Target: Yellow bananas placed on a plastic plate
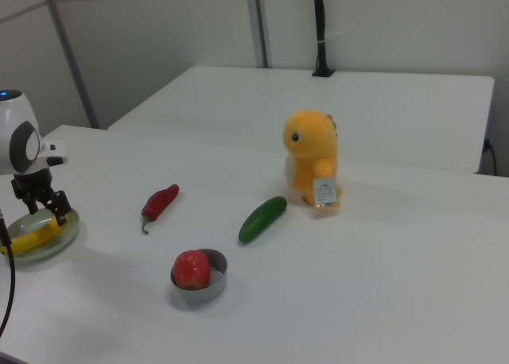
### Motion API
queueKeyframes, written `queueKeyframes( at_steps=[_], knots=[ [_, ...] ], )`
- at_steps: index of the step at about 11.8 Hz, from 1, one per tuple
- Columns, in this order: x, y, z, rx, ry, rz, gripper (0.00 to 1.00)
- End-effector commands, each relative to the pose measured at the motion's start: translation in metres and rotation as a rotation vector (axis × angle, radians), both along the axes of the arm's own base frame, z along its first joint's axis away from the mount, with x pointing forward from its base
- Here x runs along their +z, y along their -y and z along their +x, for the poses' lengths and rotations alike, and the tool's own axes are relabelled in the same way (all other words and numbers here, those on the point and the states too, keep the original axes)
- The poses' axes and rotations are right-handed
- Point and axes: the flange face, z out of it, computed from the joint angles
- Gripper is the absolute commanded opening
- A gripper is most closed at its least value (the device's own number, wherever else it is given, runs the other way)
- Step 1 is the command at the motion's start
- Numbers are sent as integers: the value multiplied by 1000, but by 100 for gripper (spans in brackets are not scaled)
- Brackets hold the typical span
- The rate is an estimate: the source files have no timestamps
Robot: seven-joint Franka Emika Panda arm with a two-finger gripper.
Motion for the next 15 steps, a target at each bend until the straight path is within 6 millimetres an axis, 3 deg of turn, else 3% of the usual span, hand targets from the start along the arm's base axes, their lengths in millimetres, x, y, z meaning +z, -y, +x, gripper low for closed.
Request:
queueKeyframes(
  at_steps=[1,2,4,5,7,11,15],
  knots=[
    [6,-4,5,-19,26,4,100],
    [9,-1,8,-25,31,6,100],
    [38,16,19,-48,78,9,100],
    [55,40,30,-63,115,-8,100],
    [68,77,39,-32,107,-75,100],
    [86,175,52,45,12,-210,100],
    [96,237,50,36,-20,-242,100]
  ],
)
